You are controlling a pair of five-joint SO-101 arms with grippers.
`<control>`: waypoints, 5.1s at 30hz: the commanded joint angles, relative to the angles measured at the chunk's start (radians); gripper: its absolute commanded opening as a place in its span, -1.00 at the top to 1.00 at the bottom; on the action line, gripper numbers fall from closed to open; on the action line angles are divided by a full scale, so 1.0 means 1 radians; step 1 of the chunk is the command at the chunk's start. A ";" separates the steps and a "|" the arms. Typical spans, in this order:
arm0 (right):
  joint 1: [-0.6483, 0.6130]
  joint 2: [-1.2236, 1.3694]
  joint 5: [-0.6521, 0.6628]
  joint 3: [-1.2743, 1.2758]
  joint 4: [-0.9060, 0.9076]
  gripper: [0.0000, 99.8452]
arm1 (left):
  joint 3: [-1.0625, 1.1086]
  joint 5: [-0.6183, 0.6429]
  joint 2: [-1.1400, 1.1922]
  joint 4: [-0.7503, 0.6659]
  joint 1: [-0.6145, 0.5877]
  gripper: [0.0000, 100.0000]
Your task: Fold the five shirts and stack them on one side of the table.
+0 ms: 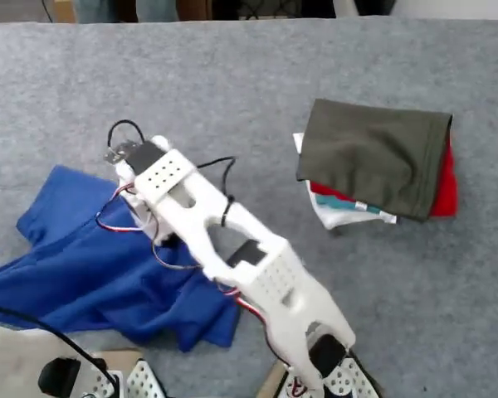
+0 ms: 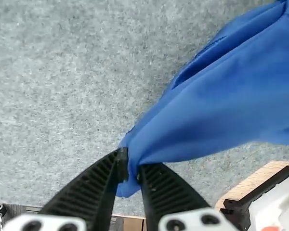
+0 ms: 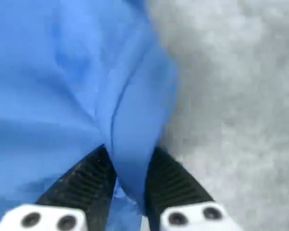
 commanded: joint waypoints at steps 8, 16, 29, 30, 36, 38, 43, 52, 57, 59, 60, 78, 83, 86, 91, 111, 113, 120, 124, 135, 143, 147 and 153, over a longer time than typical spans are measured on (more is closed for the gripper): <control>0.034 -0.578 0.161 0.802 0.011 0.97 | 0.030 0.003 -0.014 0.005 0.030 0.94; -0.028 -0.857 0.278 0.974 0.011 0.78 | 0.050 0.003 -0.018 0.005 0.076 0.94; -0.026 -0.771 0.370 0.506 0.008 0.52 | 0.050 0.003 -0.012 0.005 0.079 0.94; -0.026 -0.713 0.362 0.437 0.008 0.56 | 0.051 0.003 -0.012 0.005 0.081 0.94; -0.040 -0.354 0.279 -0.008 0.009 0.67 | 0.051 0.003 -0.011 0.005 0.076 0.94; -0.044 -0.243 0.278 -0.142 0.009 0.67 | 0.064 0.005 -0.011 0.005 0.074 0.94; -0.066 0.028 0.284 -0.496 -0.011 0.67 | 0.143 0.005 -0.012 -0.002 0.081 0.94; -0.077 0.452 0.287 -0.983 -0.193 0.67 | 0.216 0.005 -0.012 -0.003 0.082 0.94; -0.089 0.515 0.287 -0.938 -0.292 0.62 | 0.213 0.005 -0.014 -0.003 0.077 0.94; -0.094 0.510 0.285 -0.908 -0.302 0.52 | 0.214 0.009 -0.014 -0.003 0.076 0.94; -0.098 0.510 0.287 -0.891 -0.313 0.49 | 0.214 0.011 -0.014 -0.003 0.076 0.94; -0.101 0.512 0.287 -0.737 -0.442 0.96 | 0.214 0.012 -0.012 -0.003 0.074 0.94; -0.064 0.470 0.279 -0.814 -0.365 0.97 | 0.216 0.012 -0.012 0.000 0.076 0.94; -0.038 0.443 0.278 -0.871 -0.307 0.97 | 0.216 0.012 -0.012 0.002 0.081 0.94; -0.012 0.400 0.278 -0.978 -0.209 0.97 | 0.213 0.008 -0.009 -0.012 0.104 0.94; 0.173 -0.369 0.094 -1.041 -0.041 0.97 | -0.051 0.371 -0.103 0.167 0.631 0.94; 0.196 -0.423 0.095 -1.041 -0.012 0.97 | -0.051 0.371 -0.103 0.167 0.673 0.94; 0.305 -0.509 0.095 -0.984 0.009 0.97 | 0.041 0.370 -0.103 0.167 0.820 0.94; 0.334 -0.496 0.094 -0.812 0.009 0.97 | 0.142 0.367 -0.101 0.143 0.855 0.94; 0.175 -0.294 0.087 -0.245 0.005 0.92 | 0.298 0.364 -0.103 0.054 0.736 0.94; 0.032 -0.139 -0.018 -0.091 -0.130 0.37 | 0.277 0.270 -0.103 0.054 0.539 0.58; 0.028 -0.018 -0.011 -0.097 -0.150 0.43 | 0.231 0.272 -0.110 0.064 0.524 0.57; 0.038 0.110 -0.009 -0.099 -0.178 0.69 | 0.157 0.262 -0.112 0.169 0.478 0.57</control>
